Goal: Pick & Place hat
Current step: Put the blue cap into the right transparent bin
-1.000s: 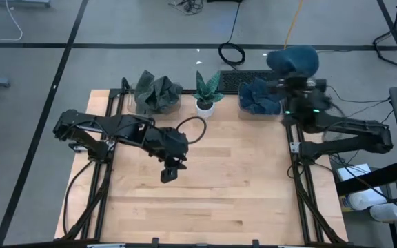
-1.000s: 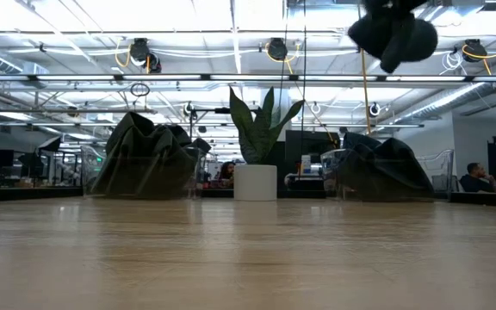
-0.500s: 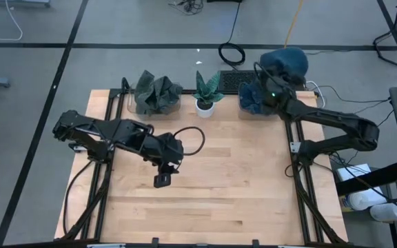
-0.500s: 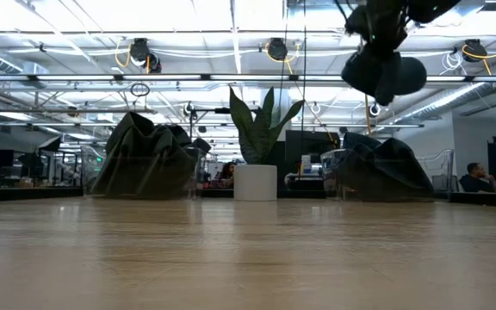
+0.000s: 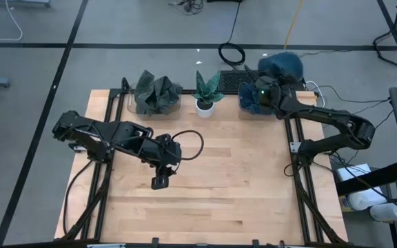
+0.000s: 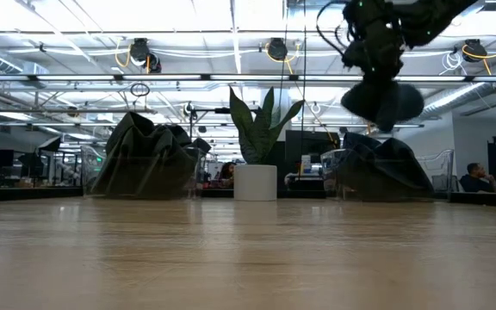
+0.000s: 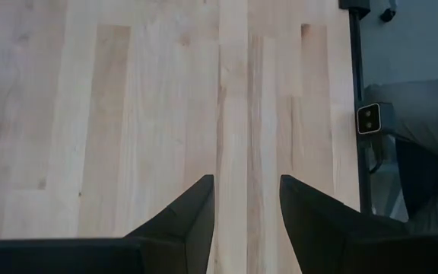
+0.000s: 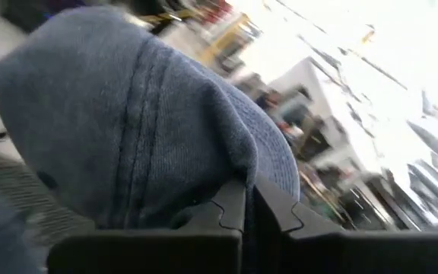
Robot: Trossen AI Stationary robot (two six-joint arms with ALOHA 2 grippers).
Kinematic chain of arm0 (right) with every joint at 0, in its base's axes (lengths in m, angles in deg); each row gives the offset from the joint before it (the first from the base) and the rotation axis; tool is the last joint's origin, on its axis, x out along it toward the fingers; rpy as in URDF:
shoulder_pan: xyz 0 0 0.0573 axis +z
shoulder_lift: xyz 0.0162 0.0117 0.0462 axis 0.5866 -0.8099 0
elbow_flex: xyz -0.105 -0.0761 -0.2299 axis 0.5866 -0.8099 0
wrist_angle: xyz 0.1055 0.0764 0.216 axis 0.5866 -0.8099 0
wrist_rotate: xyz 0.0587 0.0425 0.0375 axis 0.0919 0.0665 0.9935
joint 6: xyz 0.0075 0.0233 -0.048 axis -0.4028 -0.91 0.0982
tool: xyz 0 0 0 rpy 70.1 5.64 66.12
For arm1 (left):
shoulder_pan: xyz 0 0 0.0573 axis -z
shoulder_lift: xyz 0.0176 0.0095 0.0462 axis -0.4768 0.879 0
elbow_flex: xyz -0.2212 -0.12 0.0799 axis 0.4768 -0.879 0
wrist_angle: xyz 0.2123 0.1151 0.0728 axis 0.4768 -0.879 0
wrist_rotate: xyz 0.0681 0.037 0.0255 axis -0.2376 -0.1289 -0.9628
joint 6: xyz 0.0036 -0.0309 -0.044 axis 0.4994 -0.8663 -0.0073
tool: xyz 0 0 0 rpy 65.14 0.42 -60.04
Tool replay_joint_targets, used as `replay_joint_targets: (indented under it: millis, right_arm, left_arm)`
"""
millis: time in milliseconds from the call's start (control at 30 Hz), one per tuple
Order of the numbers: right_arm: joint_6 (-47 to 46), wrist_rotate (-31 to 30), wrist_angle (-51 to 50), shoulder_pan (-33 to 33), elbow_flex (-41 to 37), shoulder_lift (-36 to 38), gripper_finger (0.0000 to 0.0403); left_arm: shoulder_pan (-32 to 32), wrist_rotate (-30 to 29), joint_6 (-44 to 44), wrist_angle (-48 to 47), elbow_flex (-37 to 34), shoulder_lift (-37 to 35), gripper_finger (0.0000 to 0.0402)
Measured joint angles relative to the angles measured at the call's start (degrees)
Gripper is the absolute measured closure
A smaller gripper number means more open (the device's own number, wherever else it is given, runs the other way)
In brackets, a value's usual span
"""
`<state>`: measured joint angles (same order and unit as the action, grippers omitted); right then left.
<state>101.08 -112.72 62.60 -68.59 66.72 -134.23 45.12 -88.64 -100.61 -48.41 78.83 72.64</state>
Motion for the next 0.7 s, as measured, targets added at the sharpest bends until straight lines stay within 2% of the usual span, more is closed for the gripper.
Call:
replay_joint_targets:
  millis: [100, 233, 300, 400, 500, 633, 700]
  right_arm:
    - [-3.1, 6.9, -0.2, 0.2, -3.7, -0.1, 0.0403]
    - [-13.1, 14.4, -0.6, 1.2, -6.6, 0.7, 0.0403]
    - [-19.9, 14.2, -3.0, 1.7, -6.5, 1.1, 0.0403]
    - [-29.7, 9.2, -13.3, 2.4, -4.8, 1.8, 0.0403]
    - [-40.5, 8.5, -25.4, 2.4, -2.0, 2.7, 0.0403]
    - [-60.2, 18.0, -43.1, 1.1, 2.3, 4.2, 0.0403]
    - [-66.8, 23.4, -49.3, -0.5, 3.2, 4.4, 0.0403]
  left_arm:
    - [0.0, 0.0, 0.0, -0.3, 0.0, 0.0, 0.0245]
    - [0.0, 0.0, -0.2, -0.8, 0.0, 0.0, 0.0245]
    - [0.0, 0.0, -0.2, -0.8, 0.0, 0.0, 0.0245]
    - [0.0, 0.0, -0.2, -0.8, 0.0, 0.0, 0.0245]
    - [0.0, 0.0, -0.1, -0.8, 0.0, 0.0, 0.0245]
    - [0.0, -1.4, 0.1, -0.6, 0.0, 0.0, 0.0245]
    - [0.0, -1.6, 0.1, -0.7, 0.0, -0.1, 0.0245]
